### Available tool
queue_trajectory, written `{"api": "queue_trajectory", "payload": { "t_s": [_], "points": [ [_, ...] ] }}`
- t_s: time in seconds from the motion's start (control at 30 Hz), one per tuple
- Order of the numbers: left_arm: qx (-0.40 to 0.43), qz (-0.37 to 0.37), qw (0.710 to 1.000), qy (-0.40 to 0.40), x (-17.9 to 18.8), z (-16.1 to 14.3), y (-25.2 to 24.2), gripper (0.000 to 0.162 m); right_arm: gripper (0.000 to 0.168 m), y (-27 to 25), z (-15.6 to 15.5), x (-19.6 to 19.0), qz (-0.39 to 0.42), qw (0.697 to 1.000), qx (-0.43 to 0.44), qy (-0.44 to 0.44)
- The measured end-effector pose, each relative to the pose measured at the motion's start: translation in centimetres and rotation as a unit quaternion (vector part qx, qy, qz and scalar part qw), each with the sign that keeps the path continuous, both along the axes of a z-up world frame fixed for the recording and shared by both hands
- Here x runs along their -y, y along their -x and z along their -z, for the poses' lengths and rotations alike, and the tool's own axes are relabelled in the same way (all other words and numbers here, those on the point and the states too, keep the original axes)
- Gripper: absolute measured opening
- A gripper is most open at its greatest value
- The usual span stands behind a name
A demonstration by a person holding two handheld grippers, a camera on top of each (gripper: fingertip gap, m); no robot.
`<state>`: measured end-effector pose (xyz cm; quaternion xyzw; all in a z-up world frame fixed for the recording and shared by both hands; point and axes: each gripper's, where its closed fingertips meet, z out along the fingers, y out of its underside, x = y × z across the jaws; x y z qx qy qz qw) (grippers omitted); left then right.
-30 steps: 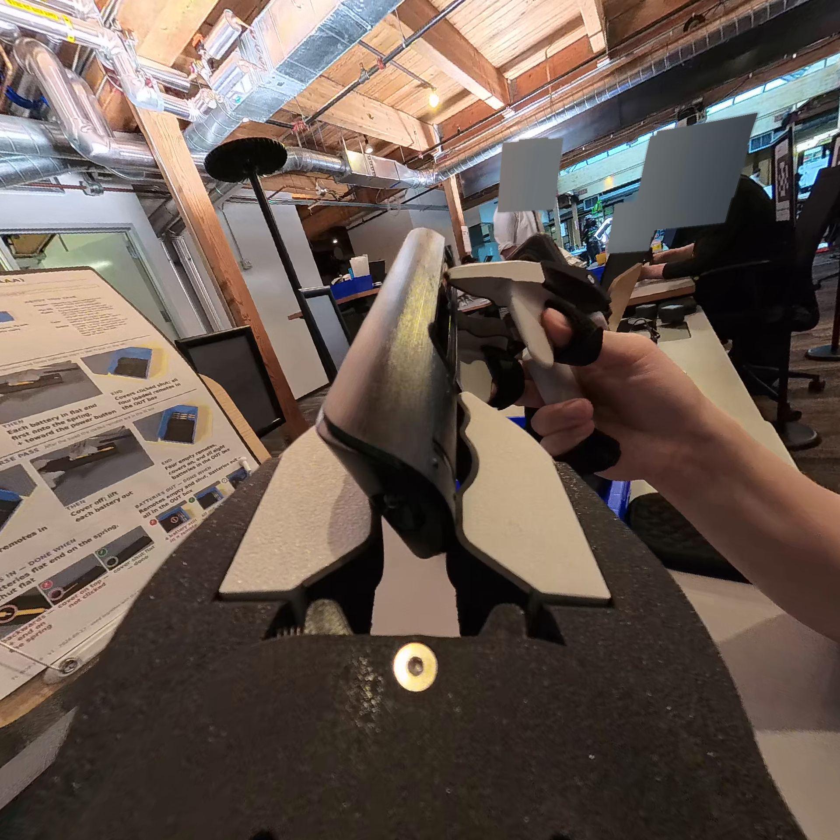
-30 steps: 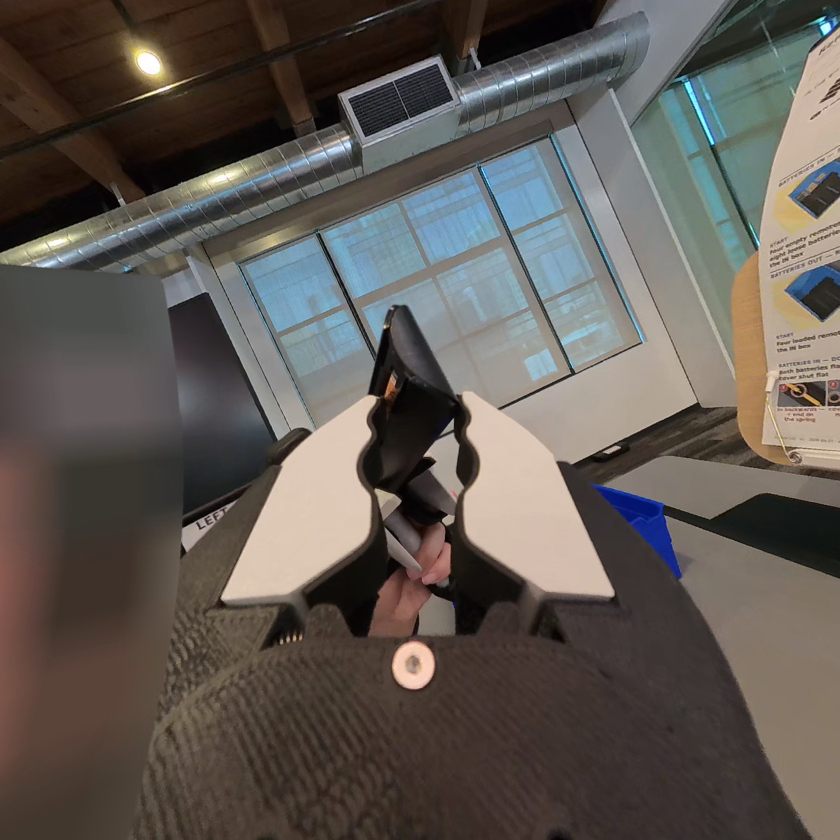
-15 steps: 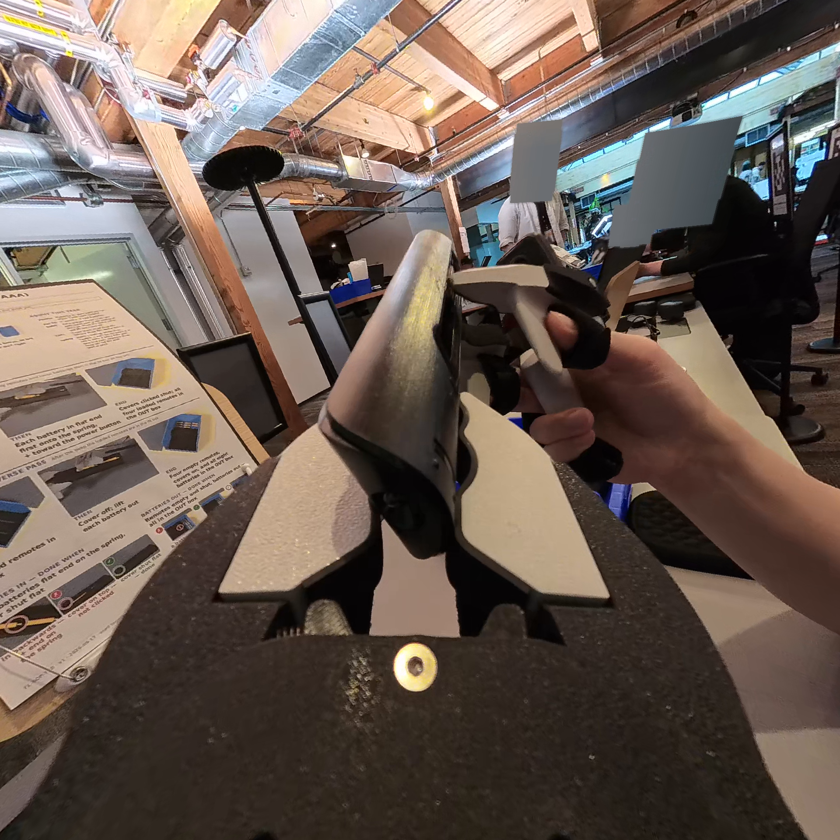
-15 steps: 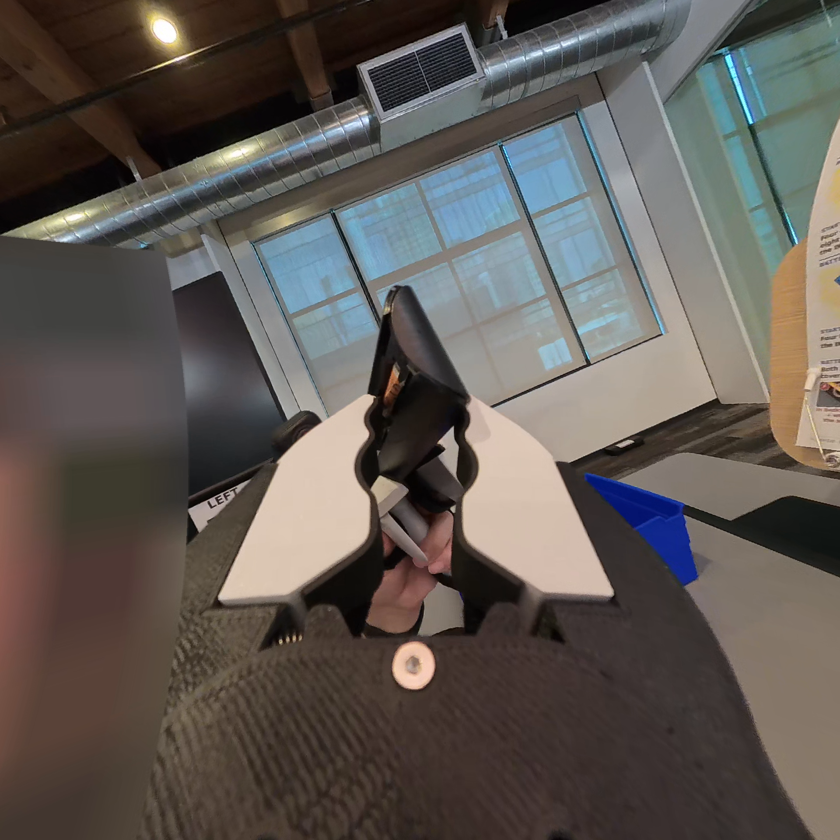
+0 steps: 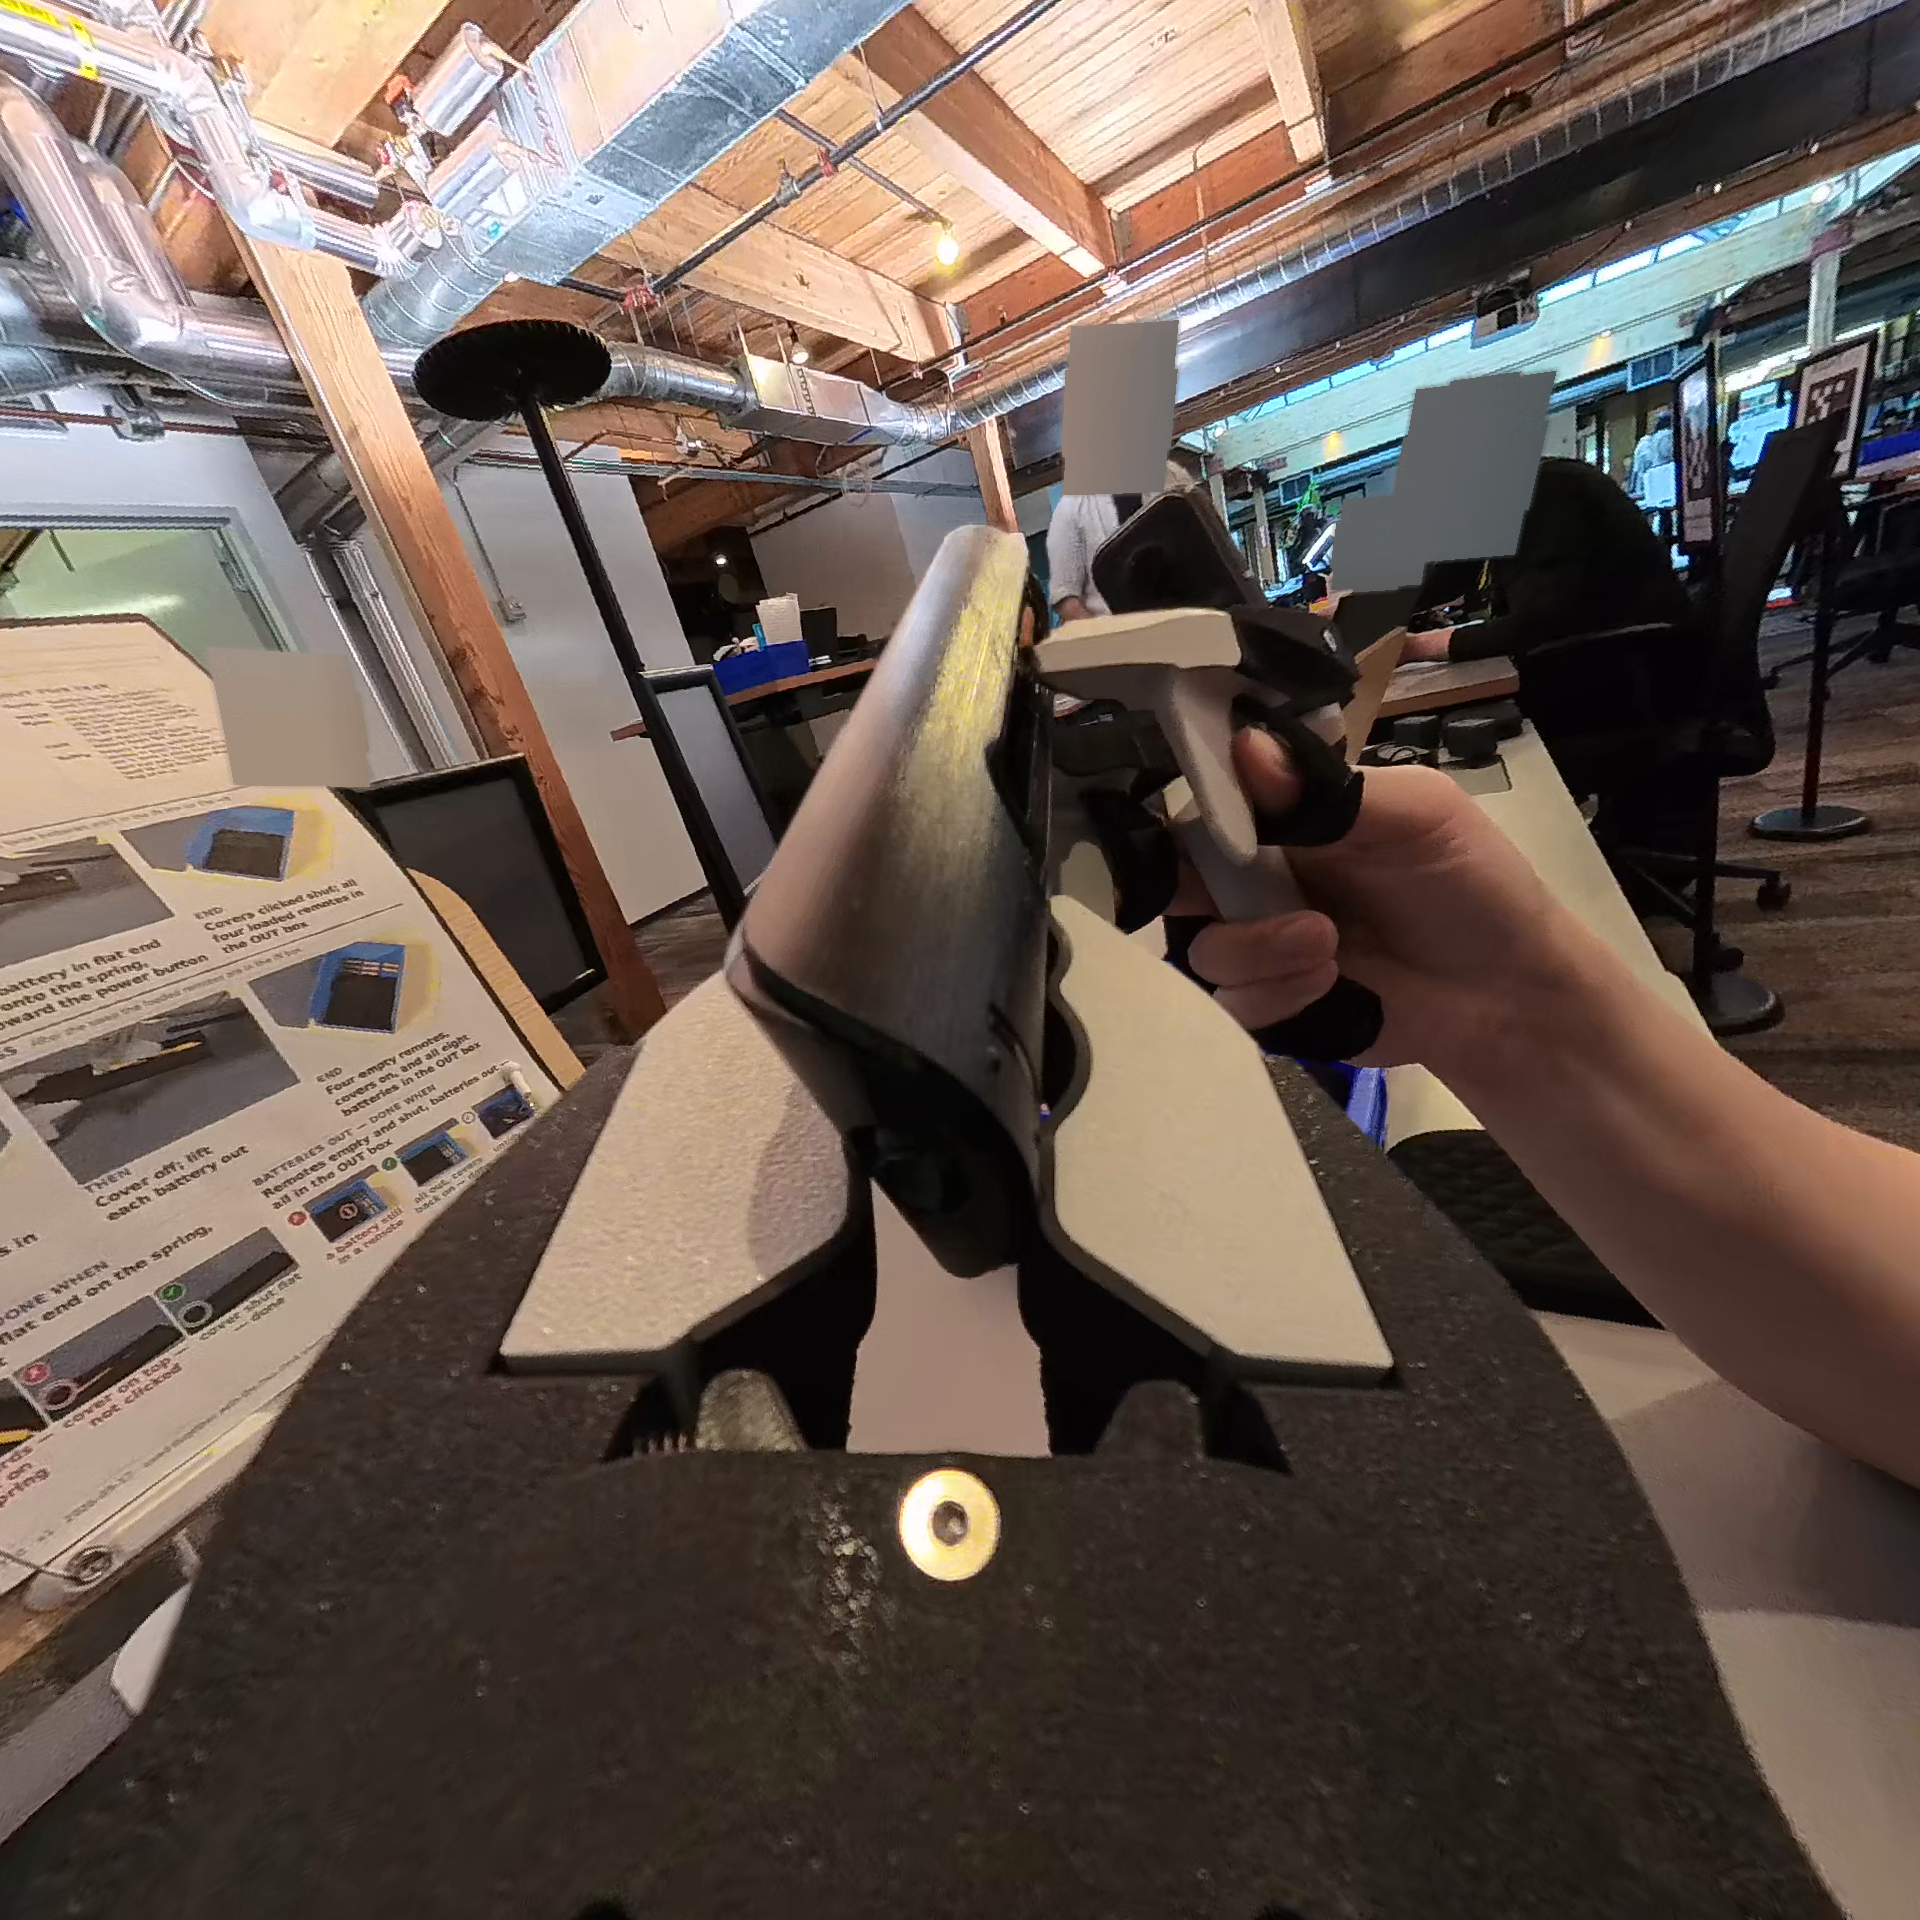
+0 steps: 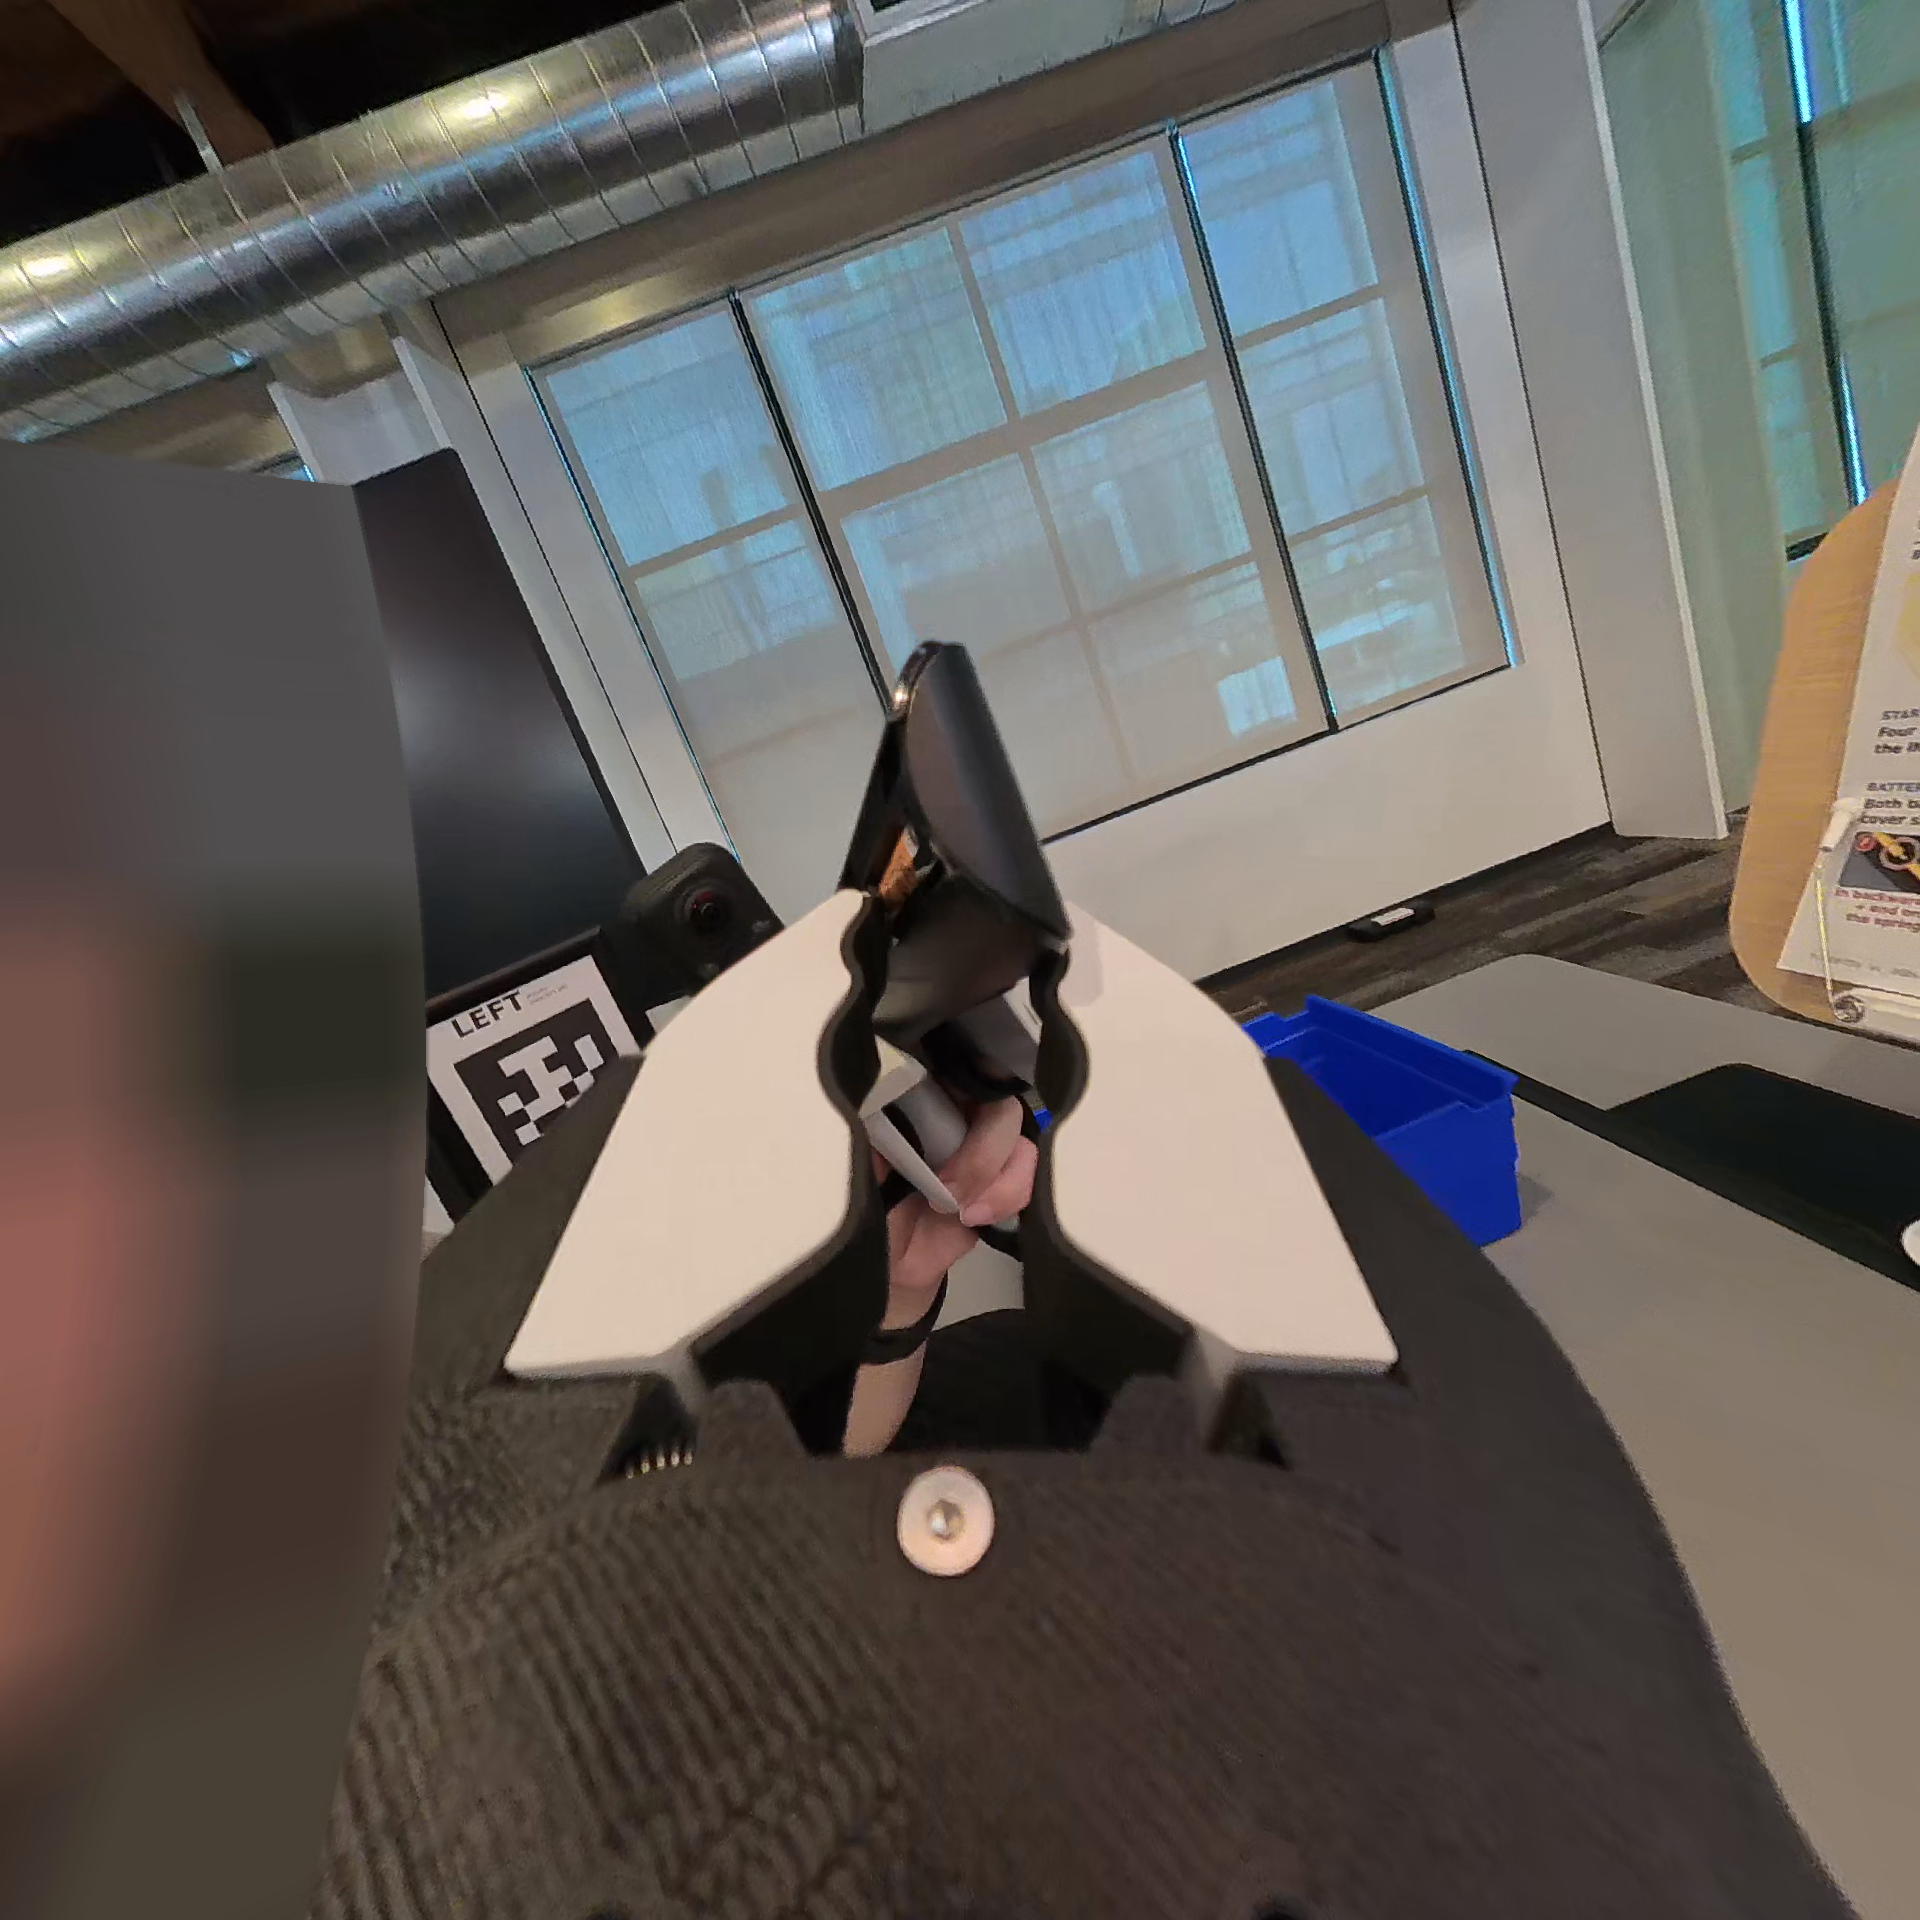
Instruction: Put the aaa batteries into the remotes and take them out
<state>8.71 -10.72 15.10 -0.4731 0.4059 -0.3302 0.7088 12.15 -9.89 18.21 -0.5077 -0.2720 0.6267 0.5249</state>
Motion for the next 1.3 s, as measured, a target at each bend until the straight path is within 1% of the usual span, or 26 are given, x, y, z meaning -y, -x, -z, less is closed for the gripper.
{"api": "queue_trajectory", "payload": {
  "t_s": [0.1, 0.2, 0.23, 0.3, 0.33, 0.37, 0.4, 0.43, 0.47, 0.5, 0.53, 0.57, 0.6, 0.63, 0.7, 0.73, 0.8, 0.83, 0.93, 1.03, 1.13, 1.3],
  "points": [
    [0.004, 0.008, 1.0, 0.008, 0.0, -0.1, 0.1, 0.03, 0.03, 0.1, 0.1, -0.1, -0.006, 1.0, 0.004, 0.005],
    [0.021, 0.023, 0.999, 0.032, -0.2, -0.2, 0.2, 0.03, 0.028, 0.2, 0.1, -0.4, -0.005, 1.0, -0.006, -0.001],
    [0.03, 0.028, 0.998, 0.042, -0.4, -0.3, 0.4, 0.03, 0.03, 0.1, 0.2, -0.6, -0.002, 1.0, -0.008, -0.002],
    [0.06, 0.049, 0.994, 0.074, -0.6, -0.7, 1.1, 0.03, 0.054, -0.4, 0.0, -1.0, 0.015, 1.0, -0.007, -0.021],
    [0.069, 0.062, 0.991, 0.095, -0.8, -0.8, 1.4, 0.03, 0.055, -0.9, -0.1, -1.2, 0.036, 0.998, 0.001, -0.043],
    [0.079, 0.073, 0.988, 0.114, -1.1, -1.0, 1.8, 0.029, 0.055, -1.5, -0.4, -1.4, 0.074, 0.994, 0.011, -0.082],
    [0.083, 0.087, 0.983, 0.136, -1.3, -1.0, 2.1, 0.029, 0.055, -2.2, -0.9, -1.4, 0.13, 0.981, 0.028, -0.142],
    [0.08, 0.105, 0.977, 0.165, -1.5, -0.8, 2.2, 0.029, 0.055, -2.7, -1.1, -1.2, 0.195, 0.956, 0.058, -0.213],
    [0.076, 0.116, 0.972, 0.192, -1.7, -0.5, 2.5, 0.029, 0.054, -3.0, -1.3, -0.6, 0.255, 0.917, 0.098, -0.29],
    [0.069, 0.121, 0.967, 0.212, -2.1, -0.2, 2.7, 0.029, 0.053, -2.8, -1.1, 0.2, 0.301, 0.867, 0.144, -0.37],
    [0.059, 0.12, 0.964, 0.231, -2.4, 0.2, 2.8, 0.029, 0.051, -2.3, -0.6, 1.0, 0.335, 0.81, 0.189, -0.443],
    [0.053, 0.115, 0.961, 0.248, -2.9, 0.6, 3.0, 0.029, 0.048, -1.7, 0.0, 1.7, 0.356, 0.754, 0.224, -0.505],
    [0.045, 0.11, 0.958, 0.261, -3.3, 1.0, 3.2, 0.029, 0.041, -1.2, 0.7, 2.0, 0.369, 0.709, 0.249, -0.547],
    [0.04, 0.105, 0.957, 0.267, -3.5, 1.3, 3.3, 0.029, 0.037, -0.8, 1.2, 1.8, 0.375, 0.687, 0.269, -0.562],
    [0.023, 0.098, 0.954, 0.281, -3.8, 1.9, 3.3, 0.029, 0.038, -0.1, 2.2, 0.5, 0.383, 0.67, 0.301, -0.56],
    [0.013, 0.099, 0.953, 0.286, -3.7, 2.2, 3.2, 0.029, 0.039, 0.0, 2.7, -0.2, 0.392, 0.651, 0.317, -0.568],
    [0.008, 0.093, 0.952, 0.291, -3.8, 2.5, 3.0, 0.029, 0.039, 0.1, 3.6, -1.5, 0.418, 0.598, 0.357, -0.583],
    [-0.001, 0.088, 0.952, 0.294, -3.9, 2.8, 3.0, 0.029, 0.039, 0.2, 3.9, -1.9, 0.426, 0.58, 0.371, -0.587],
    [-0.024, 0.079, 0.949, 0.304, -4.2, 3.8, 2.7, 0.03, 0.04, 0.7, 4.2, -2.4, 0.439, 0.552, 0.382, -0.597],
    [-0.023, 0.083, 0.946, 0.313, -4.2, 4.0, 2.5, 0.029, 0.044, 0.9, 5.0, -3.2, 0.433, 0.543, 0.408, -0.593],
    [-0.025, 0.08, 0.947, 0.309, -4.2, 3.9, 2.6, 0.029, 0.044, 0.7, 5.3, -4.1, 0.442, 0.531, 0.427, -0.584],
    [-0.022, 0.081, 0.946, 0.312, -4.1, 3.9, 2.5, 0.03, 0.038, 0.8, 5.4, -4.4, 0.454, 0.513, 0.432, -0.586]
  ]
}}
